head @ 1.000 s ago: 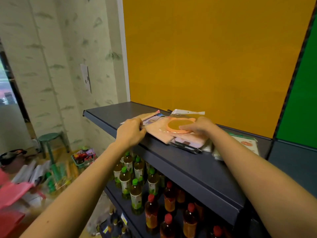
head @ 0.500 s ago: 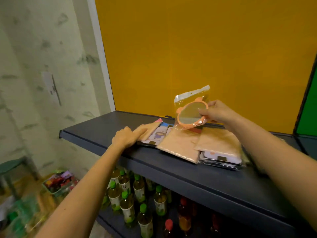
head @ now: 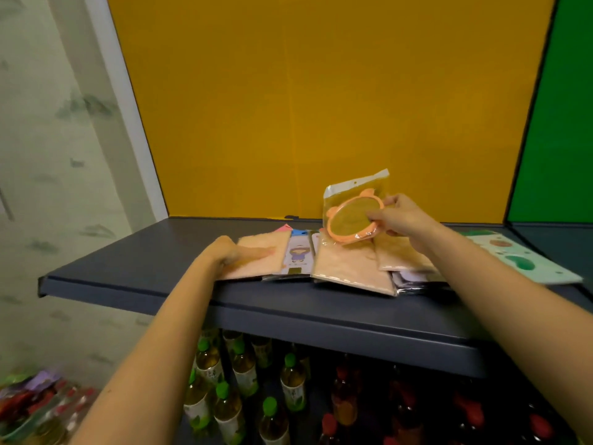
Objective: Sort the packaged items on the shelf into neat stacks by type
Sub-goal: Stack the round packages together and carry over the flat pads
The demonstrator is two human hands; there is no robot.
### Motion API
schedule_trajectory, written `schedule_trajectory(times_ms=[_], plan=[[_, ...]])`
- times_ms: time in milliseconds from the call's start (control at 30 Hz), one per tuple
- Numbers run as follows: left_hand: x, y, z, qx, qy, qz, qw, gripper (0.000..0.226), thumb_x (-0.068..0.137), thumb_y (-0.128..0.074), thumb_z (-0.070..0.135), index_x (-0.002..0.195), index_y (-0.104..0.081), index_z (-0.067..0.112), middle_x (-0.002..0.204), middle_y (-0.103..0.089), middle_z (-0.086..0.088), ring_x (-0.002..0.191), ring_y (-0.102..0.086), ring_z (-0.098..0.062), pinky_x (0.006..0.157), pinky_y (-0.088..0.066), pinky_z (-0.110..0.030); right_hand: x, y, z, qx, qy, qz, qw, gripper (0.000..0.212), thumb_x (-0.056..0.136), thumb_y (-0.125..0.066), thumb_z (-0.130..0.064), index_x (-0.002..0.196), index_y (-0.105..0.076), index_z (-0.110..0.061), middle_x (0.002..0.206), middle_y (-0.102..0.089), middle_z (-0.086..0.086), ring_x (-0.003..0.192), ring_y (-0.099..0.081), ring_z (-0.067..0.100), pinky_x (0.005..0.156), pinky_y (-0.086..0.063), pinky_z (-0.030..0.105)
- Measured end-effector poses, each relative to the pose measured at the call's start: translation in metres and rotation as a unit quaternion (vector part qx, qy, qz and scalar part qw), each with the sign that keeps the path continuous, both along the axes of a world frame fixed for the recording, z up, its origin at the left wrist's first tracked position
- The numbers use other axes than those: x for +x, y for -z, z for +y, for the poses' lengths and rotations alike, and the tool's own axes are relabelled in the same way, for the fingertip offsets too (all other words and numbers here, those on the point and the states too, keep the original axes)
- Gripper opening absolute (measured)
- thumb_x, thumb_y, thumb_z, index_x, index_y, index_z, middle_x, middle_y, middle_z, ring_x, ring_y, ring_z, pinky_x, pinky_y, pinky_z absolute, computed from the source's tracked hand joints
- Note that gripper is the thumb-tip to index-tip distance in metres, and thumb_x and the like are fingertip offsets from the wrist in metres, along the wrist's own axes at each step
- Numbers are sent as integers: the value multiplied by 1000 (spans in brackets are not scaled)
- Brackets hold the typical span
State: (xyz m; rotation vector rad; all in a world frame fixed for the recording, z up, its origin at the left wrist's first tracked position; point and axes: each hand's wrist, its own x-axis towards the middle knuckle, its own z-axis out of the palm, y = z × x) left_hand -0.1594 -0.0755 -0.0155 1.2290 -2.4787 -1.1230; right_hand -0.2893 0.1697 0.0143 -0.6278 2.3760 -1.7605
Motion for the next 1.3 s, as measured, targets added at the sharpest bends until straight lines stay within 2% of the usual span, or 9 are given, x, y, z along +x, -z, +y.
schedule_trajectory(times_ms=[133, 267, 333, 433, 667, 767, 900, 1133, 1300], plan=[[4, -1, -13, 30, 18, 59, 998, 94, 61, -78, 54, 129, -48, -5, 124, -58, -17, 99, -58, -29, 70, -45, -34, 6, -3, 1, -6, 17, 2, 1000, 31, 89, -57, -3, 67, -41, -18, 65, -51, 2, 55, -46, 11, 47, -32, 20], [13, -22, -10, 55, 72, 179, 980, 38, 82, -69, 27, 105, -57, -2, 83, -68, -13, 57, -60, -17, 47, -46, -26, 4, -9, 13, -44, 30, -7, 999, 16, 89, -57, -2, 83, -45, -12, 70, -51, 2, 56, -48, 11, 33, -37, 11], [16, -37, -1, 35, 76, 236, 968, 27, 87, -63, 18, 108, -52, 4, 91, -62, -11, 62, -56, -18, 50, -48, -25, 2, -9, 27, -61, 41, -10, 997, 26, 89, -58, -4, 111, -44, -8, 74, -52, 3, 57, -49, 11, 31, -38, 9], [3, -53, 13, 32, 64, 306, 949, 43, 88, -62, 20, 123, -47, 0, 109, -58, -14, 69, -54, -17, 57, -46, -26, 1, -10, 57, -62, 67, -8, 996, 43, 89, -58, -5, 127, -39, -3, 92, -56, 10, 58, -50, 11, 36, -42, 11], [-75, -51, 127, 146, 176, 346, 910, 47, 86, -64, 17, 125, -50, -4, 109, -62, -18, 67, -58, -16, 45, -53, -16, -9, -9, 181, -77, 168, 1, 983, 28, 86, -62, -7, 106, -43, -13, 102, -59, 14, 64, -55, 15, 56, -47, 25], [-101, -42, 197, 196, 221, 322, 900, 49, 85, -66, 18, 127, -49, 0, 116, -63, -19, 74, -61, -19, 60, -54, -31, -4, -8, 249, -64, 214, 6, 975, 28, 85, -62, -8, 105, -42, -14, 97, -57, 12, 63, -53, 14, 56, -42, 24], [-122, -35, 293, 220, 262, 325, 882, 42, 88, -61, 12, 125, -50, -3, 111, -61, -15, 66, -59, -11, 48, -54, -19, 6, -6, 336, -70, 266, 3, 961, 28, 85, -61, -7, 106, -42, -13, 81, -54, 6, 57, -46, 12, 48, -36, 22], [-130, -20, 447, 258, 301, 289, 872, 36, 90, -59, 12, 123, -51, -1, 110, -61, -16, 68, -57, -14, 51, -54, -24, 24, 1, 479, -75, 329, 1, 941, 27, 85, -61, -9, 106, -43, -12, 84, -55, 6, 58, -47, 14, 48, -37, 23], [-142, -9, 535, 303, 309, 273, 859, 37, 92, -54, 8, 126, -50, -6, 120, -60, -21, 69, -57, -16, 79, -48, -35, 34, 6, 568, -69, 375, 5, 924, 26, 86, -60, -8, 104, -43, -13, 96, -54, 13, 56, -46, 13, 40, -38, 17]])
